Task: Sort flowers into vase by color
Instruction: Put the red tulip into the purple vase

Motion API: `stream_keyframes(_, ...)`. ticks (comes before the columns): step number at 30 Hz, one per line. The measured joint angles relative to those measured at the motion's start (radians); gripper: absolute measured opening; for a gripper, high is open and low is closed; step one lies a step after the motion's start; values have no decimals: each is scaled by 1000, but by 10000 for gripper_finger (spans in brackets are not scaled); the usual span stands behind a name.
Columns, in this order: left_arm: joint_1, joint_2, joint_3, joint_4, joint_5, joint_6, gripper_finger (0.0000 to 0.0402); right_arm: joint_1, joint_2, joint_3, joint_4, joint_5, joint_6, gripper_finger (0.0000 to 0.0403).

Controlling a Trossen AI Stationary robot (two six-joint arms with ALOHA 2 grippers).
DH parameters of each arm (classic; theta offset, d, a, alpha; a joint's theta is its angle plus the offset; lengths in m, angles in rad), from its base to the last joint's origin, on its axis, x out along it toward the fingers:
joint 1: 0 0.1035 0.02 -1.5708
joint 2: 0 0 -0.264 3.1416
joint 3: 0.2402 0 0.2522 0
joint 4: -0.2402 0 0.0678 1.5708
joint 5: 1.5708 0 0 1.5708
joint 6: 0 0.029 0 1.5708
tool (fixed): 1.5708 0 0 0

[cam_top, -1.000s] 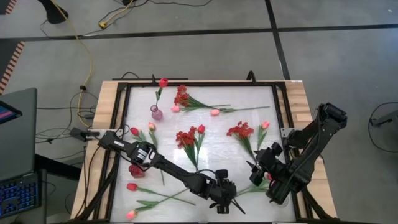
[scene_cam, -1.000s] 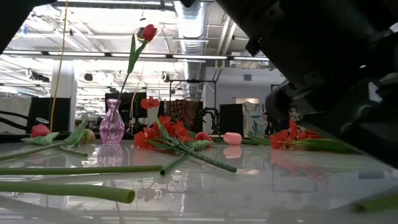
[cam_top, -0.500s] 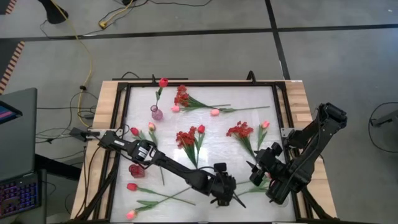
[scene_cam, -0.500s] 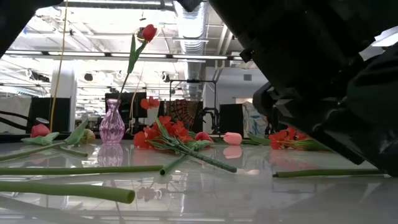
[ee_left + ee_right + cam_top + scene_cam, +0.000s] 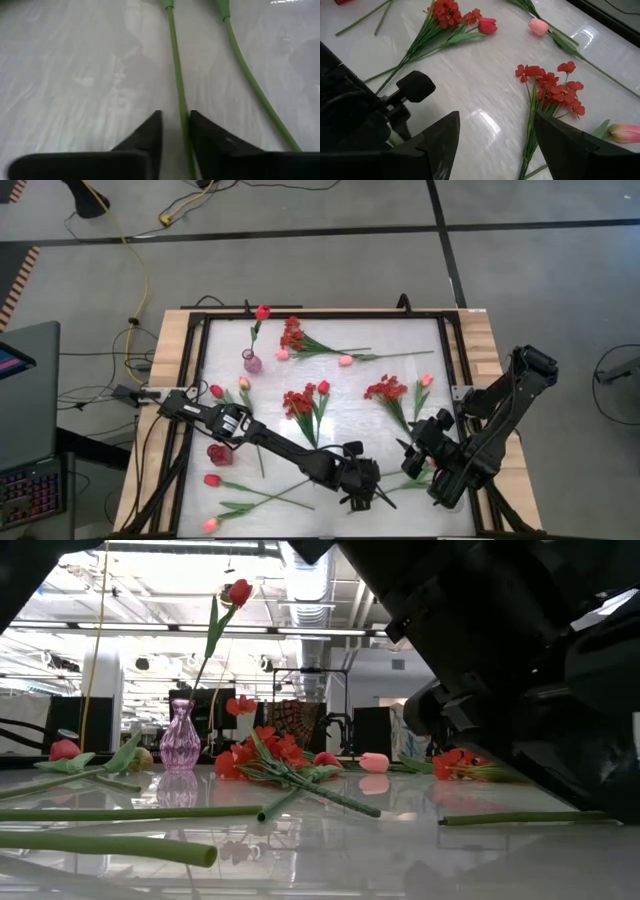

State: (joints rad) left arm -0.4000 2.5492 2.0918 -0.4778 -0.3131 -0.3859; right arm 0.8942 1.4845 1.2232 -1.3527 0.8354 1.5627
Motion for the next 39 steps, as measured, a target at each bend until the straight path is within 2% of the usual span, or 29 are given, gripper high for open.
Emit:
stream_keyframes(3,0,0,0,-3,15,11,14,-13,0,0,-1,0,0,282)
stream_keyframes(7,1,0,0,-7,12,14,4,-31,0,0,-1,0,-1,282)
stream_keyframes(15,1,-37,-6,-61,-81,61,0,-67,-3,0,-9,1,-27,282)
stream_keyframes(27,16,-142,-5,-167,-103,102,0,-114,-91,0,-2,5,-80,282)
stream_keyframes(36,20,-217,-4,-249,-31,112,0,-125,-134,0,1,5,-108,282)
stream_keyframes(39,20,-241,-3,-325,-15,132,0,-126,-140,0,1,5,-113,282)
